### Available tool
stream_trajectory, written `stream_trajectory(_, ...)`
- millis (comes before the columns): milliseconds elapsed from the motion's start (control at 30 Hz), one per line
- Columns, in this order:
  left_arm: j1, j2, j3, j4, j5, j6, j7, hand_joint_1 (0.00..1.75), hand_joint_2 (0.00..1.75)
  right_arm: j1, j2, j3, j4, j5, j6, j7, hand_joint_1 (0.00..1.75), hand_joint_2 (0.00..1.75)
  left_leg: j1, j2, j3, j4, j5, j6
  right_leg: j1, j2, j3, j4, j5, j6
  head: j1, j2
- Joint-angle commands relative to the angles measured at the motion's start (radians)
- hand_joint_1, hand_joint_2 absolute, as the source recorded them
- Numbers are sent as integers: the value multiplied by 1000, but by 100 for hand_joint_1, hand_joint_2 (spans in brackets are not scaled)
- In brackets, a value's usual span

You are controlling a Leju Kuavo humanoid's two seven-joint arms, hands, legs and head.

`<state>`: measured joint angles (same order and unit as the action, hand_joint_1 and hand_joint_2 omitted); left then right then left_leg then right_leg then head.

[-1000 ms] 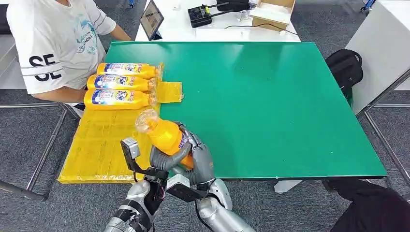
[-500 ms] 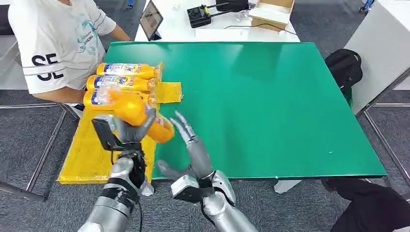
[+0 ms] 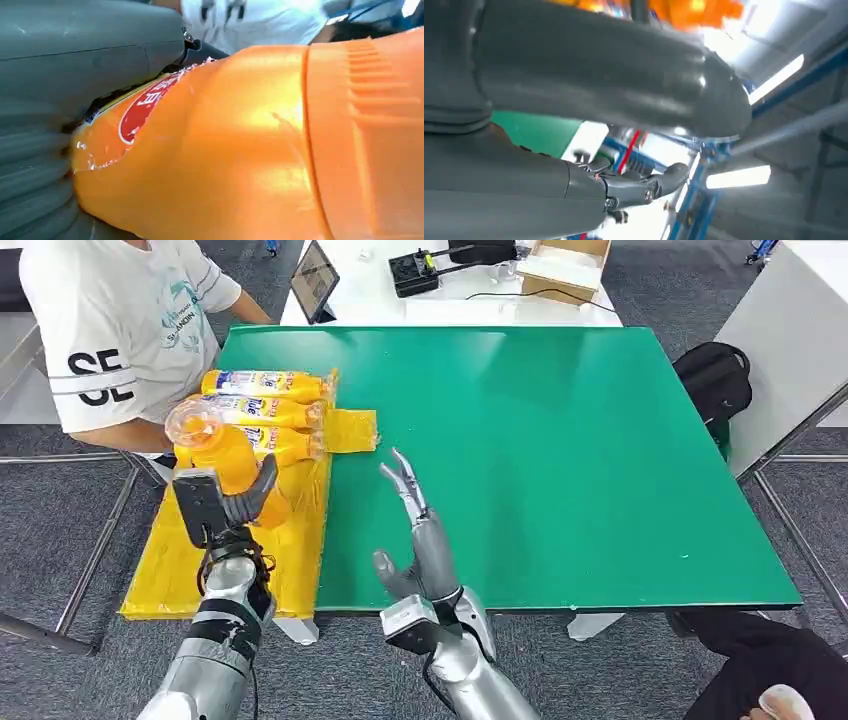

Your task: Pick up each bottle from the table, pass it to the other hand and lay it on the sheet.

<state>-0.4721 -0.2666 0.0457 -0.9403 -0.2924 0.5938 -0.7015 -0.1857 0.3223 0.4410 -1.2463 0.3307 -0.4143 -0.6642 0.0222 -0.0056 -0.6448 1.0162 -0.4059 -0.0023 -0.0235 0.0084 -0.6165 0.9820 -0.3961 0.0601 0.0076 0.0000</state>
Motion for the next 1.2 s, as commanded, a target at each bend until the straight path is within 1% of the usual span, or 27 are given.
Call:
stream_trajectory(33,-47,1,274,81,-829,104,3,175,175,59,-29,-9,-159,-95,-93,-34,0,0,0,2,7,-1,-3,1,1,1,6,-1,-2,-3,0,0)
stream_trajectory(67,-50,-19,321,68,-953,104,3,175,175,56,-34,-12,-164,-107,-101,-34,0,0,0,2,5,0,-2,1,1,0,5,-1,-2,-3,0,0)
stream_trajectory(300,-50,-19,321,68,-953,104,3,175,175,56,-34,-12,-164,-107,-101,-34,0,0,0,1,3,0,-2,1,1,-1,3,-1,-1,-2,0,0)
stream_trajectory(333,-47,-17,339,56,-1113,104,23,175,175,51,-39,-5,-165,-114,-112,-34,0,0,0,1,2,0,-1,1,1,0,1,-1,0,-2,0,0)
stream_trajectory(367,-32,-3,300,19,-1227,104,72,175,175,45,-45,3,-162,-126,-118,-34,0,0,0,1,5,0,-2,1,1,0,4,0,-2,-3,0,0)
stream_trajectory(400,-24,37,218,39,-1275,104,143,175,175,38,-50,10,-156,-127,-126,-34,0,0,0,1,4,0,-2,1,1,0,3,0,-1,-3,-1,0)
stream_trajectory(433,-14,113,39,57,-1278,104,273,175,175,31,-52,15,-147,-131,-126,-34,0,0,0,0,3,-1,-1,1,1,-1,3,-1,-1,-2,0,0)
stream_trajectory(467,-20,128,6,82,-1278,104,298,175,175,27,-53,18,-139,-131,-129,-34,0,0,0,0,5,-1,-2,1,1,-1,4,-1,-2,-3,0,0)
stream_trajectory(500,-41,221,-196,133,-1278,104,432,175,175,22,-54,23,-132,-135,-126,-34,0,0,0,1,4,-1,-1,1,1,0,3,-1,-1,-3,0,0)
stream_trajectory(567,-76,222,-240,214,-1278,104,465,175,175,15,-54,29,-124,-139,-126,-34,0,0,0,1,4,-1,-1,1,1,0,3,0,-1,-3,0,0)
stream_trajectory(600,-70,242,-280,224,-1278,104,481,175,175,12,-54,33,-120,-142,-129,-34,0,0,0,2,3,-1,-1,1,1,1,2,-1,0,-2,0,0)
stream_trajectory(633,-80,254,-317,250,-1278,104,503,175,175,9,-55,38,-116,-145,-131,-34,0,0,0,0,6,-1,-1,1,1,-1,5,0,-2,-3,0,0)
stream_trajectory(667,-194,341,-443,125,-1153,-21,629,175,175,34,-89,156,-151,-184,-228,-32,0,0,0,0,6,-1,-1,1,1,-2,5,-1,-2,-4,-1,0)
stream_trajectory(700,-97,316,-518,250,-1141,104,600,175,175,-7,-93,106,-108,-199,-193,-34,0,0,0,1,8,-2,-2,1,1,-1,6,-1,-2,-4,0,0)
stream_trajectory(733,-106,287,-447,297,-1176,104,556,175,175,-9,-82,84,-101,-186,-169,-34,0,0,1,0,11,-2,-3,1,2,-2,10,-1,-3,-6,0,0)
stream_trajectory(767,-107,273,-398,323,-1229,104,532,175,175,-7,-74,73,-97,-173,-155,-34,0,0,0,-3,5,-1,-1,1,1,-3,5,-1,-2,-3,0,0)
stream_trajectory(800,-118,263,-366,368,-1262,104,515,175,175,-4,-68,64,-95,-166,-143,-34,0,0,0,-1,7,-1,-1,1,1,-2,7,-1,-2,-3,0,0)
stream_trajectory(833,-142,266,-387,417,-1235,104,510,175,175,-3,-64,58,-92,-159,-134,-34,0,0,0,-1,5,-2,-1,1,1,-2,6,-2,-1,-2,0,0)
stream_trajectory(867,-161,274,-425,477,-1278,104,539,175,175,-5,-60,54,-83,-157,-122,-34,0,0,0,5,8,-2,-2,2,1,3,6,-2,-1,-3,-1,0)
stream_trajectory(900,-173,262,-382,520,-1261,104,503,175,175,-7,-55,47,-77,-153,-114,-34,0,0,-1,1,6,-2,-1,1,0,0,5,-1,-1,-2,0,0)
stream_trajectory(933,-200,262,-400,596,-1278,104,510,175,175,-10,-51,47,-61,-147,-102,-34,0,0,0,3,8,-2,-2,1,1,1,7,-2,-1,-3,0,0)
stream_trajectory(1000,-217,254,-375,662,-1265,104,486,175,175,-14,-47,48,-45,-140,-96,-34,0,0,0,1,5,-1,-1,1,0,-1,4,-1,-1,-3,0,0)
stream_trajectory(1033,-212,258,-392,658,-1236,86,486,175,175,-6,-28,19,-45,-109,-68,-34,0,0,0,1,7,-1,-2,1,1,-1,6,-1,-2,-4,0,0)
stream_trajectory(1067,-229,255,-393,701,-1249,88,492,175,175,-11,-32,28,-36,-117,-73,-34,0,0,0,3,5,-1,-1,1,1,2,3,-1,-1,-3,0,0)
stream_trajectory(1100,-233,256,-388,712,-1252,63,492,175,175,-16,-34,34,-21,-120,-72,-34,0,0,0,3,8,-1,-3,1,1,2,6,-1,-2,-4,0,0)
stream_trajectory(1167,-233,256,-388,712,-1252,63,492,175,175,-16,-34,34,-21,-120,-72,-34,0,0,0,2,3,-1,-1,1,1,1,2,-1,0,-2,0,0)
stream_trajectory(1200,-233,256,-388,712,-1252,63,492,175,175,-16,-34,34,-21,-120,-72,-34,0,0,1,2,5,-1,-2,1,1,1,4,-1,-1,-3,0,0)
